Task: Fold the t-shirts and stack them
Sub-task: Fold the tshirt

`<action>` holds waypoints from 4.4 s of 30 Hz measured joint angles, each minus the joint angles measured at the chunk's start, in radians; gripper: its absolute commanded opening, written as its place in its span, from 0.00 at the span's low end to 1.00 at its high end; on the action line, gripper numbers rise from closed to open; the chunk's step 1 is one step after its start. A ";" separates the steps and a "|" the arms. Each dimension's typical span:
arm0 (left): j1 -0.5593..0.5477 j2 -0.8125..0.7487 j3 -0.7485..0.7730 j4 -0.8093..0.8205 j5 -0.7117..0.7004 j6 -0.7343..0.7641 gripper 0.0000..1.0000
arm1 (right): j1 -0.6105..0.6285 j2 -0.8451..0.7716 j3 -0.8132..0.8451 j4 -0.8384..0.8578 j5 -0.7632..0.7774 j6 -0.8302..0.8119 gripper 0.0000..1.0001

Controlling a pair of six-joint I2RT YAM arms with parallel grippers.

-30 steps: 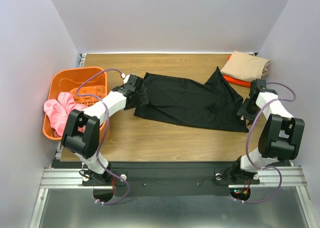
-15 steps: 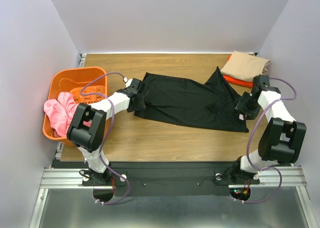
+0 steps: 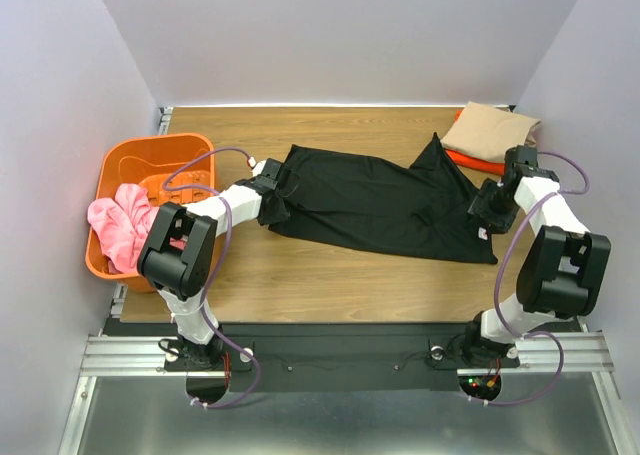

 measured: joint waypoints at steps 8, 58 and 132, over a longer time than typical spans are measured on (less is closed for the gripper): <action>0.000 0.000 0.000 0.003 -0.005 0.001 0.20 | 0.000 0.092 0.000 0.047 -0.001 -0.003 0.61; 0.000 -0.062 -0.021 -0.004 -0.032 -0.021 0.47 | 0.002 0.276 0.067 0.040 0.049 0.027 0.61; -0.168 -0.002 0.116 0.077 0.067 0.067 0.83 | 0.238 0.162 0.073 0.130 -0.125 -0.024 0.64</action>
